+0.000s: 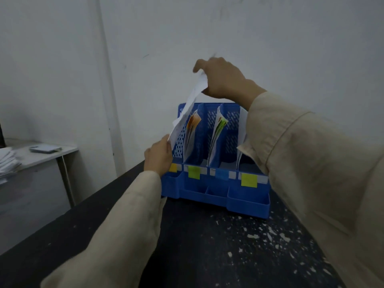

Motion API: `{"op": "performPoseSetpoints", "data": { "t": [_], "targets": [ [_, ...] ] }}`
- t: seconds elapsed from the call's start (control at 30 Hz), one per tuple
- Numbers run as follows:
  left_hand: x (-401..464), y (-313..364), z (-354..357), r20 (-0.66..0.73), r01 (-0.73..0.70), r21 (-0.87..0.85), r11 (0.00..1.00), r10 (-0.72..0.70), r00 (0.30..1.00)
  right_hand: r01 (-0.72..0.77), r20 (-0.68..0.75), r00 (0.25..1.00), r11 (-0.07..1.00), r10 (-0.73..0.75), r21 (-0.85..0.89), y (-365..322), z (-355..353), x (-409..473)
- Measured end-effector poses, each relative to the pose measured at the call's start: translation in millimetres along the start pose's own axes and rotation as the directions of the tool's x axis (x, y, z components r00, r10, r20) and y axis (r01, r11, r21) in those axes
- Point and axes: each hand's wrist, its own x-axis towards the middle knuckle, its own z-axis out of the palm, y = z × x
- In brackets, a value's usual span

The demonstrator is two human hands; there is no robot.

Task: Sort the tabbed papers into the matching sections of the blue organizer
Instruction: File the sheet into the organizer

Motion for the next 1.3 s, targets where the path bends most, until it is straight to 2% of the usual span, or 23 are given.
{"op": "performPoseSetpoints", "data": {
  "t": [0.1,0.2,0.27,0.33,0.4,0.47,0.53,0.57,0.63,0.7,0.8,0.97,1.1,1.2,1.3],
  "targets": [
    [12.4,5.5,10.1,0.088,0.029,0.074,0.997,-0.036,0.996,-0.042,-0.058,0.998,0.977,0.03,-0.207,0.3,9.2,-6.7],
    [18.7,11.1,22.1,0.138,-0.007,0.049,0.999,0.001,0.99,0.075,-0.055,0.993,0.933,-0.1,-0.352,-4.2,17.9,-16.4],
    [21.0,12.7,29.1,0.209,-0.005,0.077,0.997,-0.011,0.978,0.198,0.04,0.977,0.836,-0.207,-0.512,-6.7,26.2,-21.4],
    [19.2,9.8,34.9,0.312,0.028,0.1,0.995,-0.058,0.948,0.301,0.169,0.953,0.707,-0.253,-0.639,-11.6,37.0,-25.8],
    [11.9,4.8,38.2,0.368,0.059,0.043,0.997,-0.071,0.927,0.383,0.269,0.924,0.646,-0.273,-0.661,-17.0,46.8,-31.6],
    [-0.1,-1.6,36.8,0.361,0.059,-0.007,0.998,-0.052,0.931,0.443,0.374,0.896,0.562,-0.241,-0.699,-24.7,56.0,-39.5],
    [-15.4,-13.9,32.0,0.315,0.041,-0.024,0.999,-0.031,0.949,0.393,0.33,0.919,0.52,-0.214,-0.758,-31.2,56.1,-41.0],
    [-23.5,-22.9,29.6,0.29,0.028,-0.026,0.999,-0.019,0.957,0.419,0.323,0.907,0.537,-0.268,-0.732,-30.1,57.1,-42.9],
    [-37.3,-41.5,25.4,0.261,0.015,-0.024,1.0,-0.008,0.965,0.423,0.429,0.891,0.609,-0.146,-0.671,-43.9,48.6,-41.6],
    [-45.0,-53.5,22.3,0.264,0.021,-0.012,1.0,-0.017,0.964,0.407,0.392,0.903,0.639,-0.176,-0.652,-54.8,44.2,-37.6],
    [-48.0,-56.5,24.5,0.267,0.046,-0.046,0.998,-0.032,0.963,0.393,0.373,0.914,0.572,-0.158,-0.72,-62.3,44.5,-35.0],
    [-30.1,-31.9,33.2,0.24,0.01,-0.193,0.981,0.037,0.97,0.384,0.368,0.917,0.587,-0.152,-0.713,-76.1,46.9,-34.1],
    [-10.9,-10.4,38.8,0.346,0.155,-0.523,0.838,0.043,0.937,0.387,0.365,0.916,0.592,-0.164,-0.707,-87.2,42.7,-38.6],
    [-8.7,1.4,39.1,0.292,0.184,-0.625,0.758,0.009,0.957,0.362,0.349,0.927,0.587,-0.14,-0.724,-89.2,35.7,-44.5],
    [-11.4,0.0,41.9,0.237,0.159,-0.653,0.74,0.0,0.971,0.365,0.348,0.926,0.573,-0.145,-0.734,-87.8,37.9,-49.6]
  ]
}}
